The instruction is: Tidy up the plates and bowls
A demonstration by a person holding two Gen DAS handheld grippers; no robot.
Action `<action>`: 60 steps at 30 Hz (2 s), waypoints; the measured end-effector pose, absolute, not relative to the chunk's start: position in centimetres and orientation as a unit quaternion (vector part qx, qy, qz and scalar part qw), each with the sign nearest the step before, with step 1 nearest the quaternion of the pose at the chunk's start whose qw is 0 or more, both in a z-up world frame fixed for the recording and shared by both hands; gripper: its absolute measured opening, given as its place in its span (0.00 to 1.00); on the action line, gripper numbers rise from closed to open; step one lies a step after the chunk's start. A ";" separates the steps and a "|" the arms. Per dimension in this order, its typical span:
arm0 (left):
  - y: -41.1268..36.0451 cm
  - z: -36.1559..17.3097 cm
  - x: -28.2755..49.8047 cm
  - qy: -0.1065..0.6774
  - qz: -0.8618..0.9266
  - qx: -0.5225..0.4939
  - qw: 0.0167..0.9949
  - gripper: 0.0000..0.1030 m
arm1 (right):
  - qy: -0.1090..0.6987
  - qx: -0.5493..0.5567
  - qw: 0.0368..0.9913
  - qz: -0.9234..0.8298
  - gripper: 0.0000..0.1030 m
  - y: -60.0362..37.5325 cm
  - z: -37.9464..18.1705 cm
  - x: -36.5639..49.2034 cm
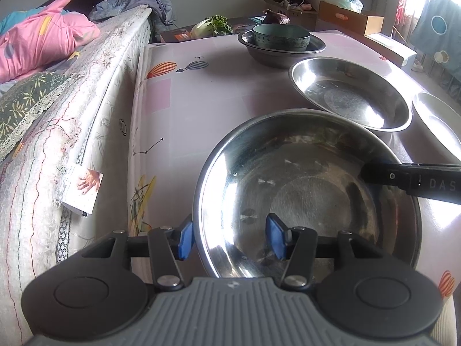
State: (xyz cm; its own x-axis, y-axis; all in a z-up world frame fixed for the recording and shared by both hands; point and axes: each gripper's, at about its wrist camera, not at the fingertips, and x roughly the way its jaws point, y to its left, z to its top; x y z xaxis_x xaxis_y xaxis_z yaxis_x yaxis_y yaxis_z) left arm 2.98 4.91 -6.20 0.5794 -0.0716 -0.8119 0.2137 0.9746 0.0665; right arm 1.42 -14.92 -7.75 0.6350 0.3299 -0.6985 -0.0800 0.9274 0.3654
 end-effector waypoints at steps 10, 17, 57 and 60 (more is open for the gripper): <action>5.4 -6.7 3.3 0.460 -0.088 0.068 0.881 0.51 | 0.416 0.149 0.890 0.113 0.19 -14.9 -8.1 1.6; 5.1 -7.0 4.1 0.466 -0.083 0.077 0.878 0.51 | 0.415 0.145 0.891 0.114 0.19 -14.6 -8.3 1.8; 4.6 -6.3 3.9 0.452 -0.073 0.091 0.884 0.51 | 0.406 0.116 0.899 0.114 0.20 -14.0 -7.6 1.4; 4.6 -6.3 3.8 0.453 -0.073 0.091 0.884 0.51 | 0.406 0.116 0.899 0.114 0.20 -13.9 -7.5 1.4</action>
